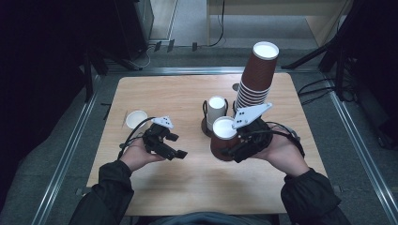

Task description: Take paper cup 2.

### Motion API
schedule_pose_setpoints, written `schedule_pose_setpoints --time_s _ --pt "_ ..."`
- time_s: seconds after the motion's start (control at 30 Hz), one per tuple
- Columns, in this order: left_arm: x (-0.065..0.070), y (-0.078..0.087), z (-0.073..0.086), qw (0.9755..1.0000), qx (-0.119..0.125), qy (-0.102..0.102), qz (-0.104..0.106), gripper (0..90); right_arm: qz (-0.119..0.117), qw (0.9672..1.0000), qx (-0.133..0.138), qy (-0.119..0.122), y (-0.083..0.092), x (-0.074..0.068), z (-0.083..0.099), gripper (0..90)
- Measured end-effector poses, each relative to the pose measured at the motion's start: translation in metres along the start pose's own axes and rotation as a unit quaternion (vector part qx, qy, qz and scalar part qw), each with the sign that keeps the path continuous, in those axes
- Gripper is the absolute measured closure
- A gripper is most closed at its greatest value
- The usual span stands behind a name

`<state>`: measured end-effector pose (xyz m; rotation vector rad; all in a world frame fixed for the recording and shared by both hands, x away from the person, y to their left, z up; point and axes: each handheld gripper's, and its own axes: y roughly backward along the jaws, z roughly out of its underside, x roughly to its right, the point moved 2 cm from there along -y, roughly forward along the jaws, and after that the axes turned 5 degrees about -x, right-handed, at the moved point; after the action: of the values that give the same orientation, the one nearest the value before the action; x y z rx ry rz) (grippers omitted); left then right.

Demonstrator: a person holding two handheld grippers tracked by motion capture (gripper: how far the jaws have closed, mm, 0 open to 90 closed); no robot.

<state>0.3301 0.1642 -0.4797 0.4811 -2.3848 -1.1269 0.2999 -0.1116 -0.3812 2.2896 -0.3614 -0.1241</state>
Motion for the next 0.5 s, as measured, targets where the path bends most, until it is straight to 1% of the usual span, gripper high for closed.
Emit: schedule_pose_setpoints --time_s 0.13,0.17,0.23,0.27,0.33,0.47,0.5 --pt "0.003 0.0 -0.001 0.9999 0.004 -0.008 0.003 13.9 -0.012 0.9999 -0.01 0.0 -0.019 0.001 0.005 17.6" --pt "0.004 0.0 -0.002 0.9999 0.006 -0.012 0.0 13.9 -0.012 0.9999 -0.011 0.0 -0.022 0.002 0.007 17.6" --pt "0.006 0.0 -0.002 0.9997 0.009 -0.021 -0.003 14.6 -0.017 0.9998 -0.005 -0.008 -0.031 0.005 0.012 17.6" --pt "0.006 0.0 -0.002 0.9997 0.011 -0.023 0.0 14.6 -0.02 0.9997 -0.004 -0.012 -0.034 0.006 0.014 17.6" --pt "0.008 -0.001 -0.002 0.9996 0.011 -0.025 0.001 14.6 -0.025 0.9995 -0.001 -0.02 -0.041 0.008 0.02 17.7" --pt "0.009 -0.004 -0.004 0.9995 0.009 -0.029 0.011 14.5 -0.03 0.9992 0.003 -0.027 -0.05 0.012 0.029 17.6" --pt "0.011 -0.005 -0.004 0.9993 0.01 -0.032 0.013 14.5 -0.031 0.999 0.01 -0.03 -0.055 0.014 0.033 17.6"
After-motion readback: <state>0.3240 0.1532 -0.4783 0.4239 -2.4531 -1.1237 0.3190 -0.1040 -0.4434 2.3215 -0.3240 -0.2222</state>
